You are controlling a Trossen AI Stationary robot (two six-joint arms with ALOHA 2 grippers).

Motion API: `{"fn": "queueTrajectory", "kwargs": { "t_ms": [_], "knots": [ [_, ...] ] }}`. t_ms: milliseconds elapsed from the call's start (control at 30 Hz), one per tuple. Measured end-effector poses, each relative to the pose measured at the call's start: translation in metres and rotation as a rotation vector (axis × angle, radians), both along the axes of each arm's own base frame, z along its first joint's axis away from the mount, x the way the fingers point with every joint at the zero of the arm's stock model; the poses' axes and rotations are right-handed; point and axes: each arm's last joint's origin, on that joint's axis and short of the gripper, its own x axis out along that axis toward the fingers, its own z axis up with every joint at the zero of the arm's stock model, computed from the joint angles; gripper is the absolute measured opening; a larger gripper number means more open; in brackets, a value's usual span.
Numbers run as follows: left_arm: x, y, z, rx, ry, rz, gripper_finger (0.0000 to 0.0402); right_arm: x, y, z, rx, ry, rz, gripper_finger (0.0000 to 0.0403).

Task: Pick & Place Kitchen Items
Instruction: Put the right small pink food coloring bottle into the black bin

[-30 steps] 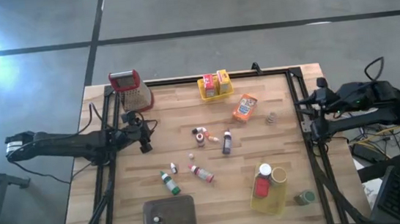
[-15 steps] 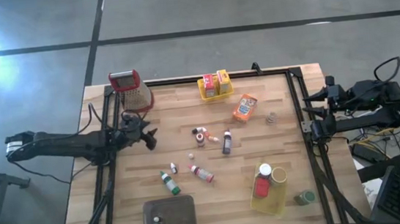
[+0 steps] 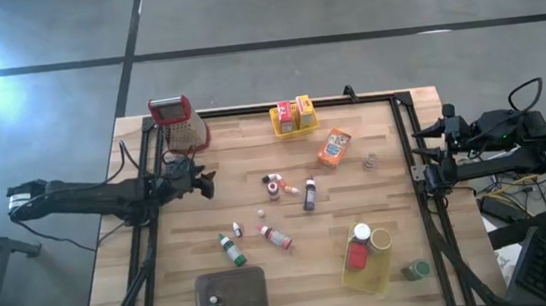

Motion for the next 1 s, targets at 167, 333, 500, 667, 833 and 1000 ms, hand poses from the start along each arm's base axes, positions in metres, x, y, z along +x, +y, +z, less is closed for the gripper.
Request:
{"fn": "queueTrajectory", "kwargs": {
  "t_ms": [167,333,500,667,833,1000],
  "knots": [
    [0.014,-0.007,0.015,-0.017,-0.158,-0.338,0.0232,0.0,0.0,0.0,0.0,-0.001,0.0,0.0212],
    [0.024,-0.014,0.042,0.123,-0.24,-0.571,0.0232,0.0,0.0,0.0,0.0,-0.001,0.0,0.0218],
    [0.036,-0.016,0.074,0.198,-0.127,-0.649,0.0232,0.0,0.0,0.0,0.0,-0.001,0.0,0.0227],
    [0.056,-0.02,0.109,0.226,0.024,-0.73,0.0232,0.0,0.0,0.0,0.0,-0.001,0.0,0.0239],
    [0.084,-0.033,0.127,0.274,0.198,-0.858,0.0231,0.0,0.0,0.0,0.0,-0.001,0.0,0.0253],
    [0.112,-0.05,0.13,0.393,0.316,-1.003,0.0225,0.0,0.0,0.0,0.0,-0.001,0.0,0.0269]
  ]
}}
